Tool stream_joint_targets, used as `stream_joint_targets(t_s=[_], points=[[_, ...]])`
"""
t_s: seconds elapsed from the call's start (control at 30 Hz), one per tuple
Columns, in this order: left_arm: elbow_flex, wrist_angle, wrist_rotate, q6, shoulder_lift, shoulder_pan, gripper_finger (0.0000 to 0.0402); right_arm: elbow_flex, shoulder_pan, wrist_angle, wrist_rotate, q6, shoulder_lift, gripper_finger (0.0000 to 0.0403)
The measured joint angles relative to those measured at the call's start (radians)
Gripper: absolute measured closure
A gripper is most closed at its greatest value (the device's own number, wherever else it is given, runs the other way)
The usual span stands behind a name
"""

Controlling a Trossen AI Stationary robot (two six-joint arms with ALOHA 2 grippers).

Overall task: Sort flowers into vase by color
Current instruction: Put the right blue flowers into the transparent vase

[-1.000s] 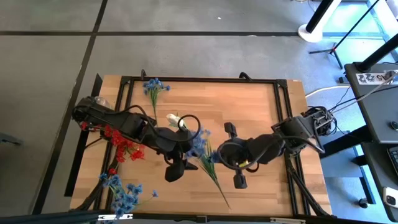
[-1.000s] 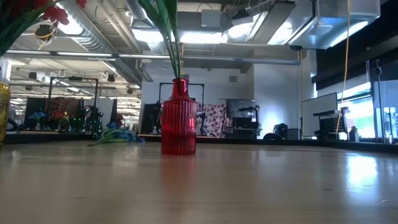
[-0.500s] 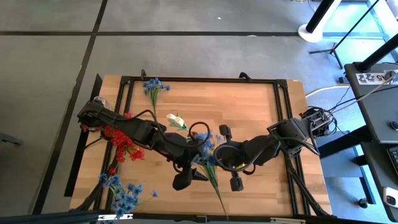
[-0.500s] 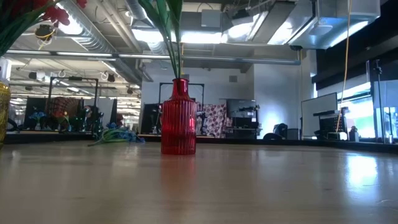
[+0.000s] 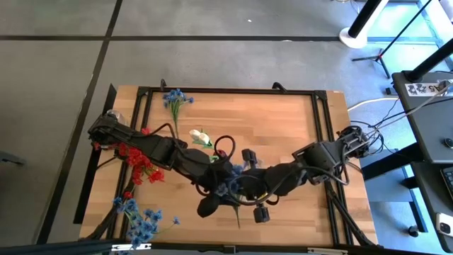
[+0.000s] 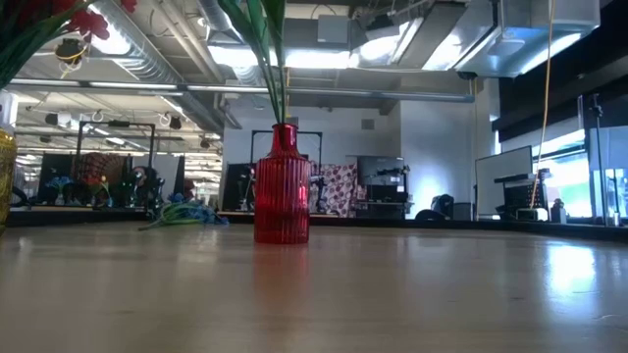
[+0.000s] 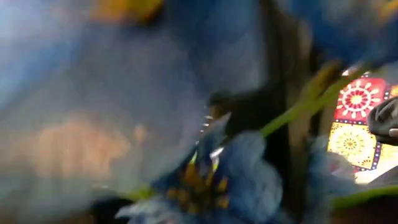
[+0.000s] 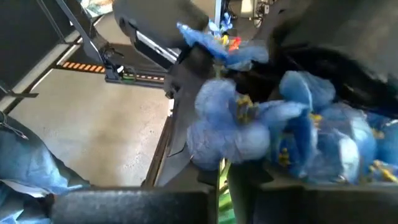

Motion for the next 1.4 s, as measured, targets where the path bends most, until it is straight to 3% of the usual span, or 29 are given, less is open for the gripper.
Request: stream_joint_targets(t_s=[0.17,0.33,0.43,0.73,0.9,1.2,1.4], points=[[0.000,-0.028,-0.030,0.017,0.000,-0.006,0.0244,0.000,0.000,0.001,0.034,0.000,-0.001,0.0381],[0.000,-0.052,-0.062,0.033,-0.001,-0.008,0.0341,0.000,0.000,-0.008,0.074,0.005,-0.001,0.0377],[0.000,-0.055,-0.086,0.065,-0.001,-0.012,0.0389,0.001,0.001,-0.008,0.083,0.034,-0.002,0.0352],[0.044,-0.181,-0.134,0.160,-0.014,-0.030,0.0395,0.027,0.018,0.105,0.093,0.034,-0.046,0.0185],[0.116,-0.249,-0.163,0.235,-0.015,-0.080,0.0396,0.030,0.076,0.181,0.257,-0.041,-0.106,0.0122],[0.330,-0.472,-0.210,0.247,-0.015,-0.255,0.0397,0.029,0.205,0.137,0.567,-0.073,-0.145,0.0107],[0.503,-0.489,-0.224,0.153,-0.016,-0.391,0.0397,0.024,0.232,0.087,0.647,0.019,-0.140,0.0107]])
